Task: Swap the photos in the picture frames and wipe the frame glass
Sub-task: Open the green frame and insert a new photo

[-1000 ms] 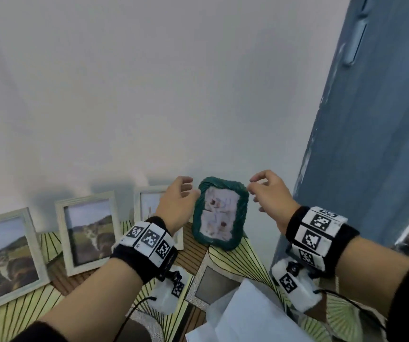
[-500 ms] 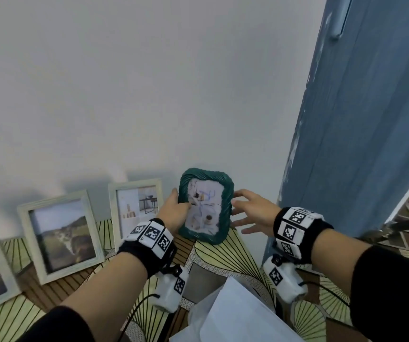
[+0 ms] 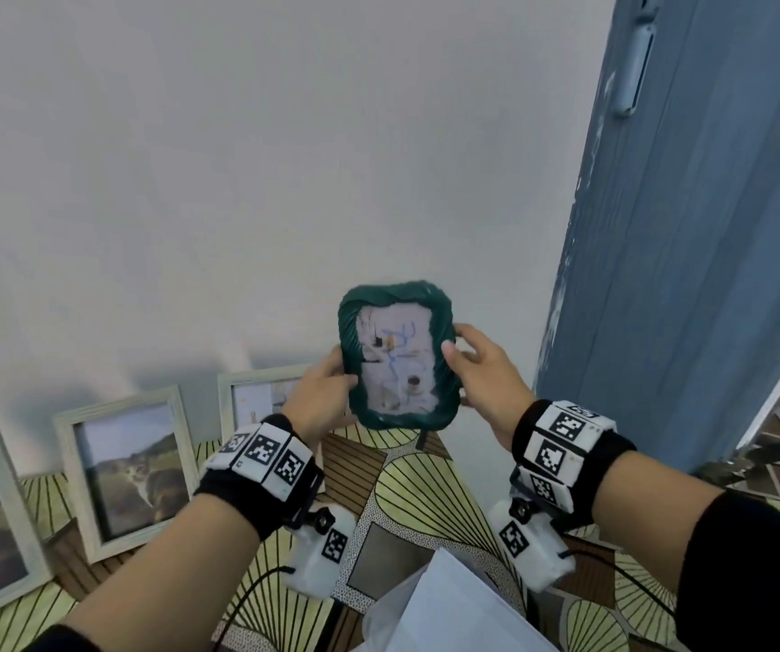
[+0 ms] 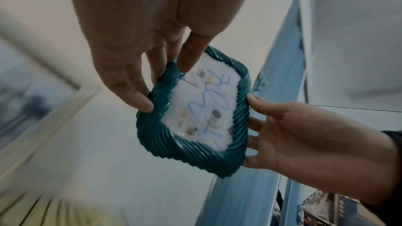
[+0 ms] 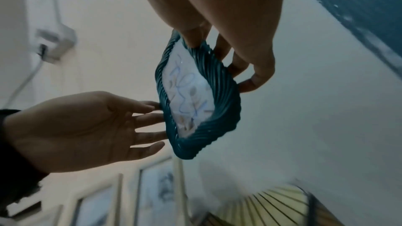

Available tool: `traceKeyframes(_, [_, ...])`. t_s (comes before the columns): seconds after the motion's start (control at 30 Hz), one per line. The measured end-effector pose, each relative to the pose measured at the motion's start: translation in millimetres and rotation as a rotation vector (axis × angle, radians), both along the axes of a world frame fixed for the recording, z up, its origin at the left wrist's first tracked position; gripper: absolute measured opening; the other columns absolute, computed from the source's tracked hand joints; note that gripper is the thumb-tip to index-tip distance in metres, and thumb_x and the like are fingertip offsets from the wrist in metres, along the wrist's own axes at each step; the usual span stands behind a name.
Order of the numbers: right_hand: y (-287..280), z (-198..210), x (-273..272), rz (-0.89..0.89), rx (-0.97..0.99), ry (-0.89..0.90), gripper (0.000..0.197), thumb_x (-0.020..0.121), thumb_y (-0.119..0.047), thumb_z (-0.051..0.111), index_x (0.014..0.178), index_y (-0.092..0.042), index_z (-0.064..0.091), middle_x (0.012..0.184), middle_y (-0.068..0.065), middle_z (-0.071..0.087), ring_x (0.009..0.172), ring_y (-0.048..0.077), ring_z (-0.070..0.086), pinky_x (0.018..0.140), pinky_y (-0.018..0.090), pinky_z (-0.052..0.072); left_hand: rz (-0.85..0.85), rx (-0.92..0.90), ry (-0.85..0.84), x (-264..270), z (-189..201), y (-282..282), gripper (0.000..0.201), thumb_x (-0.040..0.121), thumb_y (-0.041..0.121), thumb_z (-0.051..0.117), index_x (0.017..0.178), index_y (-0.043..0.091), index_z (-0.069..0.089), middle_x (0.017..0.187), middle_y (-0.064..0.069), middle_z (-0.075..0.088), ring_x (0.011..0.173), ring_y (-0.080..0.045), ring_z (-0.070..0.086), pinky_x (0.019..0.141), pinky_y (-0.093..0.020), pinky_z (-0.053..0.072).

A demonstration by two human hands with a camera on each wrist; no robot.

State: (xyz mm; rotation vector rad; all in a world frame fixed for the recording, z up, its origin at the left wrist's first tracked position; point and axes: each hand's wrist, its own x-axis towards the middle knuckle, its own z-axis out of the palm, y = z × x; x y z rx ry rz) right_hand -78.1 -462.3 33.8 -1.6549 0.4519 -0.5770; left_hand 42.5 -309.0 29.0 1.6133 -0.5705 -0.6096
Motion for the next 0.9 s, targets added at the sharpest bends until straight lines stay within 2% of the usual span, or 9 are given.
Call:
traceKeyframes(0.1, [18.1, 35.5, -4.8, -0.002, -0.028, -0.22, 0.022, 0.106, -0.027, 0.042, 0.12, -0.031, 0.058, 0.103, 0.006, 0.074, 0.091, 0.014, 0.073, 0.071, 0.027, 0.06, 0.016, -0.098, -0.211, -8.6, 41.0, 22.5, 0.043, 0.102, 0.007, 0.036, 0.122, 0.042, 0.051, 0.104, 0.015, 0.072, 0.092, -0.004, 0.068, 0.057, -0.017, 0.053])
traceKeyframes(0.17, [33.4, 57.8, -10.2, 0.017, -0.002, -0.334, 0.023, 0.105, -0.029, 0.042, 0.121, -0.028, 0.058, 0.105, 0.005, 0.075, 0.095, 0.017, 0.073, 0.076, 0.033, 0.06, 0.057, -0.164, -0.351, -16.0, 61.3, 44.3, 0.043, 0.103, 0.014, 0.039, 0.133, 0.043, 0.048, 0.105, 0.018, 0.072, 0.086, -0.001, 0.068, 0.065, -0.019, 0.052])
traceKeyframes(0.23, [50.6, 74.5, -17.8, 0.052, 0.039, -0.419, 0.023, 0.105, -0.031, 0.042, 0.122, -0.027, 0.058, 0.106, 0.003, 0.075, 0.098, 0.021, 0.072, 0.081, 0.04, 0.06, 0.08, -0.238, -0.45, -26.3, 72.8, 69.2, 0.045, 0.103, 0.015, 0.042, 0.141, 0.04, 0.042, 0.112, 0.018, 0.071, 0.091, -0.002, 0.068, 0.072, -0.018, 0.053])
traceKeyframes(0.37, [94.6, 85.0, -33.9, 0.139, 0.146, -0.5, 0.026, 0.106, -0.029, 0.042, 0.125, -0.021, 0.058, 0.112, 0.003, 0.074, 0.105, 0.023, 0.07, 0.092, 0.048, 0.057, 0.068, -0.313, -0.563, -52.2, 75.3, 125.1, 0.053, 0.102, 0.01, 0.045, 0.145, 0.041, 0.038, 0.126, 0.018, 0.064, 0.116, -0.001, 0.06, 0.093, -0.023, 0.052])
traceKeyframes(0.47, [128.3, 76.0, -46.0, 0.209, 0.211, -0.496, 0.027, 0.105, -0.029, 0.042, 0.126, -0.019, 0.058, 0.114, 0.004, 0.073, 0.106, 0.023, 0.07, 0.091, 0.047, 0.057, 0.075, -0.341, -0.575, -70.0, 65.3, 167.6, 0.056, 0.099, 0.01, 0.049, 0.144, 0.042, 0.04, 0.132, 0.014, 0.061, 0.124, -0.005, 0.056, 0.097, -0.029, 0.049])
traceKeyframes(0.63, [178.3, 36.8, -66.9, 0.354, 0.278, -0.406, 0.029, 0.106, -0.034, 0.039, 0.127, -0.024, 0.056, 0.116, 0.0, 0.072, 0.107, 0.02, 0.07, 0.083, 0.037, 0.059, 0.134, -0.3, -0.509, -104.7, 28.4, 233.6, 0.057, 0.091, 0.017, 0.056, 0.141, 0.042, 0.044, 0.128, 0.011, 0.064, 0.122, -0.004, 0.056, 0.093, -0.025, 0.05])
traceKeyframes(0.7, [196.7, 17.2, -72.4, 0.402, 0.32, -0.352, 0.029, 0.106, -0.035, 0.038, 0.128, -0.027, 0.056, 0.12, -0.002, 0.071, 0.111, 0.019, 0.068, 0.089, 0.038, 0.058, 0.183, -0.276, -0.467, -116.9, 10.7, 257.6, 0.057, 0.088, 0.016, 0.058, 0.14, 0.039, 0.047, 0.126, 0.012, 0.065, 0.123, -0.003, 0.056, 0.093, -0.024, 0.05])
traceKeyframes(0.8, [221.2, -9.5, -78.5, 0.432, 0.403, -0.279, 0.03, 0.105, -0.035, 0.04, 0.13, -0.029, 0.055, 0.125, -0.003, 0.068, 0.116, 0.018, 0.065, 0.101, 0.047, 0.051, 0.249, -0.214, -0.426, -135.2, -10.3, 287.1, 0.058, 0.086, 0.016, 0.06, 0.139, 0.037, 0.049, 0.123, 0.016, 0.066, 0.122, 0.0, 0.055, 0.095, -0.023, 0.049])
traceKeyframes(0.9, [238.8, -33.2, -84.9, 0.462, 0.473, -0.211, 0.03, 0.105, -0.034, 0.041, 0.13, -0.028, 0.055, 0.126, -0.004, 0.068, 0.117, 0.017, 0.064, 0.103, 0.048, 0.049, 0.283, -0.162, -0.368, -155.7, -27.0, 306.2, 0.056, 0.09, 0.003, 0.056, 0.139, 0.027, 0.048, 0.119, 0.019, 0.067, 0.118, 0.001, 0.058, 0.092, -0.016, 0.049])
